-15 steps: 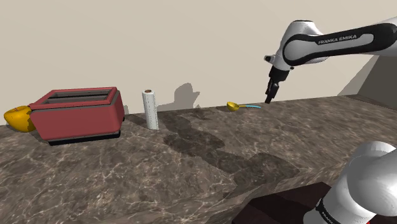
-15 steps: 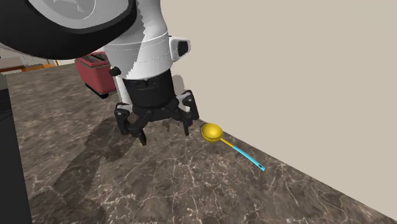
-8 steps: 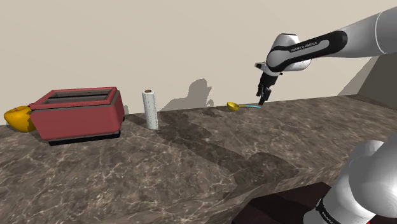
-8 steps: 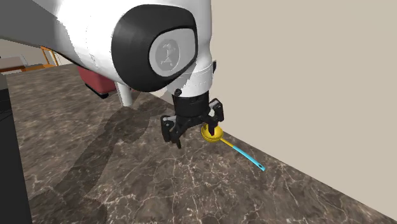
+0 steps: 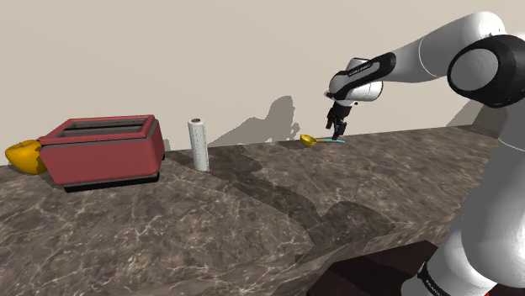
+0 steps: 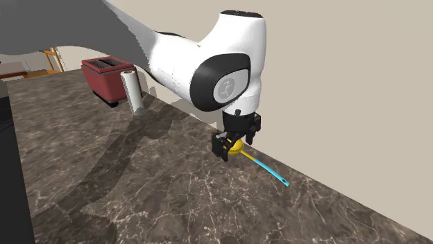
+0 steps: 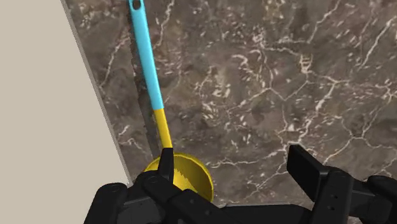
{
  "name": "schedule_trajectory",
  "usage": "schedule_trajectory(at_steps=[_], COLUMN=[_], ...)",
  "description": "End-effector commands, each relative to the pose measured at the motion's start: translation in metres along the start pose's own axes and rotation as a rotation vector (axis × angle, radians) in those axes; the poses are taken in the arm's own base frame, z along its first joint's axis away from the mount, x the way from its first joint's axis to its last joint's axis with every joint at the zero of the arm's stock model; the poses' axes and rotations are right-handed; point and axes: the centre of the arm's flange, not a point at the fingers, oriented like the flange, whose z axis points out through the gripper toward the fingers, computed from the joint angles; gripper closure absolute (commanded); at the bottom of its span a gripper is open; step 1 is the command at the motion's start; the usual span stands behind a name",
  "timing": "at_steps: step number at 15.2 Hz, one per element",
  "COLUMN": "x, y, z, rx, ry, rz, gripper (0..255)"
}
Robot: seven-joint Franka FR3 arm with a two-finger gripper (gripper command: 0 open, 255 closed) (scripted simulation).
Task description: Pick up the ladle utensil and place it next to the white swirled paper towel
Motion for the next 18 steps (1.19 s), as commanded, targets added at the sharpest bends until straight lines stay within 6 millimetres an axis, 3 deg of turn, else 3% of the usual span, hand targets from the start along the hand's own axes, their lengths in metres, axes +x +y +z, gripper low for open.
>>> schedule_trajectory(at_steps=[1,5,13,18], x=[0.003,0.014,0.015,0.015], y=[0.017,0.056,0.058,0.058], z=[0.019,0.053,0.094,0.094], rx=[-0.001,-0.001,-0.002,-0.002], ry=[0.005,0.011,0.011,0.011], rz=[-0.060,-0.170,-0.175,-0.175], gripper=[0,0,0,0])
